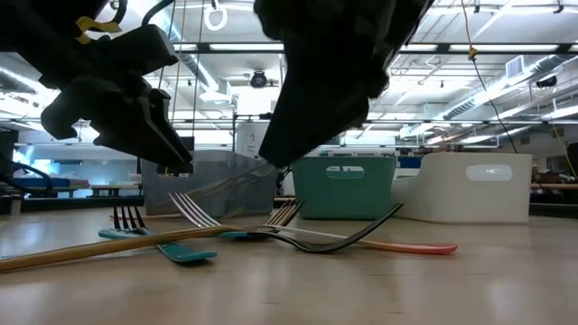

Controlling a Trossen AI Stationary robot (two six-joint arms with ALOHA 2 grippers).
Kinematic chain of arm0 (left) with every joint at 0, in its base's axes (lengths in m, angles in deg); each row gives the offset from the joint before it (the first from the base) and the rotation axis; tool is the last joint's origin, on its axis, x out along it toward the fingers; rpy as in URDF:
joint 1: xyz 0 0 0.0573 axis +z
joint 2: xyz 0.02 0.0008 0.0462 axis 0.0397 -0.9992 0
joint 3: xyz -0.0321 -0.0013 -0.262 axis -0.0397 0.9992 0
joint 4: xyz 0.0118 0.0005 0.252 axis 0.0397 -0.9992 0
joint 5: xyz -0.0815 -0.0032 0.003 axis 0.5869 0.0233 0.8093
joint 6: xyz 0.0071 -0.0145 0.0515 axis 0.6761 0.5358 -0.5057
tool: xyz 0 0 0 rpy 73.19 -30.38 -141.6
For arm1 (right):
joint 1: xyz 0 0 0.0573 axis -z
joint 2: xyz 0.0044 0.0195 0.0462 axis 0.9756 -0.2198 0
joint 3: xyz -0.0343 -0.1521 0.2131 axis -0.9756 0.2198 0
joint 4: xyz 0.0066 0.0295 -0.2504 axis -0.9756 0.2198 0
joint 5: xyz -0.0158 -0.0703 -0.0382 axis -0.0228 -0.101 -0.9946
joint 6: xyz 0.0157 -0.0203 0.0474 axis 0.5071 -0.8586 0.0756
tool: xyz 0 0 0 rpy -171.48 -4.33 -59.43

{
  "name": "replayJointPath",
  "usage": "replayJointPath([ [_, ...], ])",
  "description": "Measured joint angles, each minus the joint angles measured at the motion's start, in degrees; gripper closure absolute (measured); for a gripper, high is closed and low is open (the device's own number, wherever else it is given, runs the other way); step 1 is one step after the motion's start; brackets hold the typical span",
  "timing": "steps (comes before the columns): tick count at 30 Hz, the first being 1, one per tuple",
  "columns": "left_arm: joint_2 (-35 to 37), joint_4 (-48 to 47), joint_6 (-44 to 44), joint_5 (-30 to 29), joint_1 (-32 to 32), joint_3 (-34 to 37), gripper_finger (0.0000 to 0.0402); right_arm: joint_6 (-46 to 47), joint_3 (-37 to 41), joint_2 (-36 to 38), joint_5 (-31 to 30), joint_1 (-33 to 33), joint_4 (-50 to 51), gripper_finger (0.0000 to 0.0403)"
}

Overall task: Sort silverware by color (type)
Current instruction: Put the orange fork into the white bin

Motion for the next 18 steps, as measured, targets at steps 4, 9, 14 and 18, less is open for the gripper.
replayJointPath([
  [4, 0.00, -2.94, 2.74, -0.01, -0.02, -0.02, 0.0233, 2.53, -0.21, -1.16, -3.28, -0.88, 0.35, 0.0242],
  [9, -0.02, -5.71, 4.87, -0.02, 0.00, -0.02, 0.0233, 5.12, -0.55, -1.00, -2.79, -1.43, 0.76, 0.0242],
  [14, -0.02, -5.98, 5.54, -0.01, 0.00, -0.02, 0.0233, 5.60, -3.73, -4.08, -1.82, -1.30, 3.42, 0.0243],
  [18, -0.02, -6.23, 5.58, -0.01, 0.00, -0.02, 0.0233, 5.86, -8.33, -6.90, -0.64, -1.54, 8.55, 0.0243],
])
